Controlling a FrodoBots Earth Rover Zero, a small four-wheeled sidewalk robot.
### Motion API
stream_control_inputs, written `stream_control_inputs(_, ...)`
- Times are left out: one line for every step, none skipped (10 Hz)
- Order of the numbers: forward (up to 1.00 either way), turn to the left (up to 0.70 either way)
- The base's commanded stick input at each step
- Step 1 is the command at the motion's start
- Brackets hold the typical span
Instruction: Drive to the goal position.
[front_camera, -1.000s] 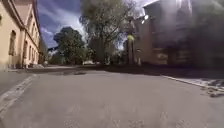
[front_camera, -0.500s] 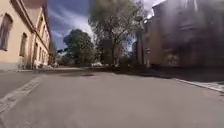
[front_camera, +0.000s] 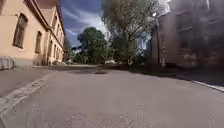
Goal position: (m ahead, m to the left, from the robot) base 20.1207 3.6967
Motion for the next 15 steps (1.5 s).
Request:
stream_control_inputs(0.7,0.3)
stream_control_inputs(0.7,0.26)
stream_control_inputs(0.7,0.05)
stream_control_inputs(0.7,0.05)
stream_control_inputs(0.7,0.05)
stream_control_inputs(0.7,0.05)
stream_control_inputs(0.7,0.05)
stream_control_inputs(0.7,0.05)
stream_control_inputs(0.7,0.05)
stream_control_inputs(0.7,0.05)
stream_control_inputs(0.7,0.05)
stream_control_inputs(0.7,0.05)
stream_control_inputs(0.7,0.05)
stream_control_inputs(0.7,0.05)
stream_control_inputs(0.7,0.05)
